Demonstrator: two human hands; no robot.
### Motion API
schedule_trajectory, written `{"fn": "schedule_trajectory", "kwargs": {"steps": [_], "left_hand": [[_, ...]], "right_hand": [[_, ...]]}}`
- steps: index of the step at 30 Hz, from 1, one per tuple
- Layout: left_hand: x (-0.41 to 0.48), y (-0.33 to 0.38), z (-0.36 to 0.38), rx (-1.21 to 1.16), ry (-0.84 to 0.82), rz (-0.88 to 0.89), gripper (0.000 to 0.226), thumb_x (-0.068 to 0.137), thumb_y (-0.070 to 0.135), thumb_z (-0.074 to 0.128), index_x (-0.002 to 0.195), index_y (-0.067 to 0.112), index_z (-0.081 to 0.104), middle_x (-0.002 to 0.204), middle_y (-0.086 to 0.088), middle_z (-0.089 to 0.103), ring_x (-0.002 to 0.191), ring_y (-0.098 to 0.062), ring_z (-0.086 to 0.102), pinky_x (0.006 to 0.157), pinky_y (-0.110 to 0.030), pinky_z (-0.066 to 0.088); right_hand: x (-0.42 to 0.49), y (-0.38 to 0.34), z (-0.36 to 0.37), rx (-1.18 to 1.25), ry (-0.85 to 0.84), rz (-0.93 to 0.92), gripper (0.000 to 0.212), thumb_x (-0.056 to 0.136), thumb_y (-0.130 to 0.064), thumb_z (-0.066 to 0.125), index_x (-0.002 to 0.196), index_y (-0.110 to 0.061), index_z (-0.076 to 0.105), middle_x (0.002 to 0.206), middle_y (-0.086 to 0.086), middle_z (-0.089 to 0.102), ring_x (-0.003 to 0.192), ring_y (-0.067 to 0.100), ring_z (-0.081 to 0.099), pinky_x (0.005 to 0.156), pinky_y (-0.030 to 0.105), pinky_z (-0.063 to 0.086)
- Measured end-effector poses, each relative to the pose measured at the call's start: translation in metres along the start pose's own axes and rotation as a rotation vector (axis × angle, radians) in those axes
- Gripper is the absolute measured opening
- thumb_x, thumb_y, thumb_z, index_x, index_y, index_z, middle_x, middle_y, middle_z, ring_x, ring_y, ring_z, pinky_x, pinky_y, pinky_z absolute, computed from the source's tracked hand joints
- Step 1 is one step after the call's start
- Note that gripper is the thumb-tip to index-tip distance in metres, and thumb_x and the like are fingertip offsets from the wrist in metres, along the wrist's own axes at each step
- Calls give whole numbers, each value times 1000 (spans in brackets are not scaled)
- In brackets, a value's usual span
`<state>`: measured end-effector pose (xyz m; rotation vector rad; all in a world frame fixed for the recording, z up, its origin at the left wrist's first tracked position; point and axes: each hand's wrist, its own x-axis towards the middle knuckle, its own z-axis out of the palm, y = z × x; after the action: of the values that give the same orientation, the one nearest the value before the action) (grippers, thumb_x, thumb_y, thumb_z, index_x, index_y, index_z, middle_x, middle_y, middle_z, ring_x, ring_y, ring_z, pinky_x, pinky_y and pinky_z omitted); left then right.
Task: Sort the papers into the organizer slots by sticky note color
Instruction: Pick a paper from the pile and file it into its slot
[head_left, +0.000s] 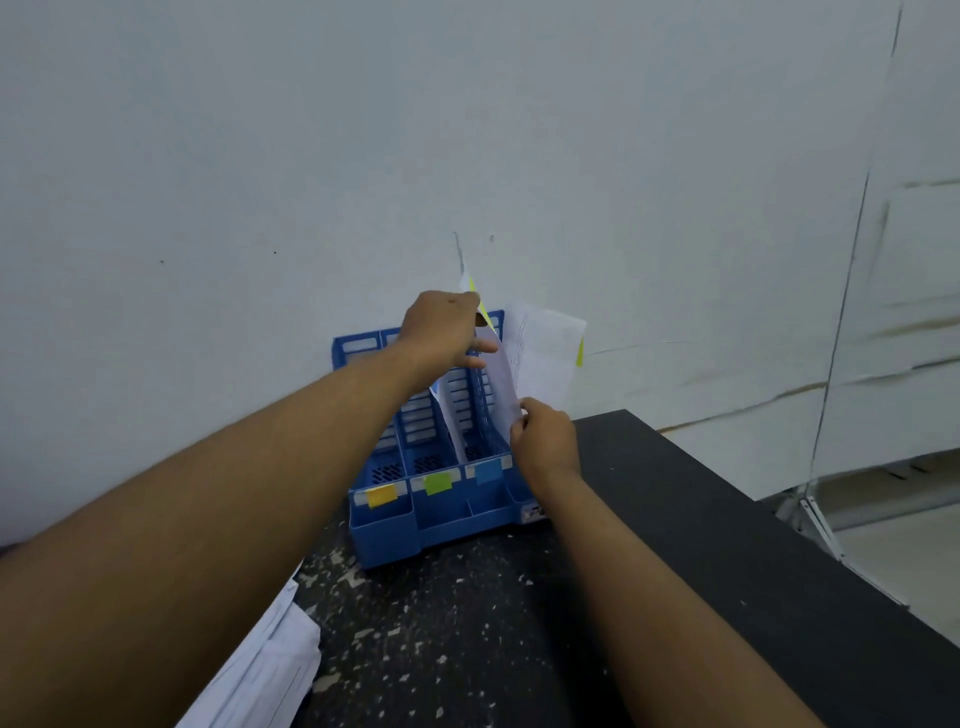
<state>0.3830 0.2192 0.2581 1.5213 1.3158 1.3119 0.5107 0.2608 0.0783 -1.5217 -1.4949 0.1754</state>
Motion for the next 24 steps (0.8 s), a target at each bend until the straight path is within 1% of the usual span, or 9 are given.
{"fn": "schedule_trajectory", "kwargs": {"steps": [2,5,6,9,11,14,15,18,24], "left_hand": [[5,-11,2,-9,-17,-14,24,108,26,53,101,10,69,122,-12,73,81,-25,81,62,-37,65],[8,-27,2,6,-46,-25,28,108,28,55,124,8,68,124,-7,71,89,-25,80,67,-39,67],[7,-31,1,10,-51,-27,26,109,27,54,124,10,66,123,-6,70,90,-24,79,69,-40,67],[0,-41,-2,19,-58,-38,17,109,24,53,118,16,65,121,-5,70,91,-24,79,77,-44,68],[-5,-46,-8,40,-59,-33,18,110,21,52,120,17,66,122,-6,70,92,-24,78,78,-44,67],[-16,-54,-22,56,-46,-16,18,108,17,53,99,23,67,123,-7,71,92,-23,78,79,-44,67],[-20,-58,-28,58,-37,-14,18,108,16,54,102,22,69,124,-6,70,92,-22,79,76,-42,68],[-36,-70,-48,53,9,-19,25,107,15,57,129,14,70,120,-4,73,92,-22,79,70,-36,67],[-100,-116,-103,124,158,10,18,105,17,63,116,22,75,114,0,77,97,-15,75,75,-37,67]], "right_hand": [[2,4,5,-19,-28,28,18,102,-15,57,98,-6,72,92,13,75,75,25,64,62,28,41],[2,6,8,-60,-58,39,19,101,-14,56,94,-5,72,93,15,75,74,23,61,64,28,41],[2,7,9,-64,-61,41,20,102,-15,56,95,-5,72,94,16,75,77,25,64,64,28,42],[1,6,7,-64,-67,49,28,102,-15,56,121,-5,74,114,18,75,103,33,70,81,34,53],[-1,3,3,-79,-70,56,33,102,-15,56,129,-3,70,120,18,74,109,33,69,89,34,54],[-10,-2,-4,-79,-49,75,29,102,-14,54,123,-1,71,117,19,73,105,33,68,87,36,53],[-16,-6,-8,-78,-40,85,28,102,-13,54,121,0,71,116,19,73,104,33,68,85,36,53],[-33,-15,-15,-81,12,90,25,103,-13,55,117,0,71,113,18,73,100,33,68,82,38,54],[-84,-56,-15,-52,-5,-19,28,100,-17,59,123,-8,73,109,14,76,102,33,70,82,38,55]]}}
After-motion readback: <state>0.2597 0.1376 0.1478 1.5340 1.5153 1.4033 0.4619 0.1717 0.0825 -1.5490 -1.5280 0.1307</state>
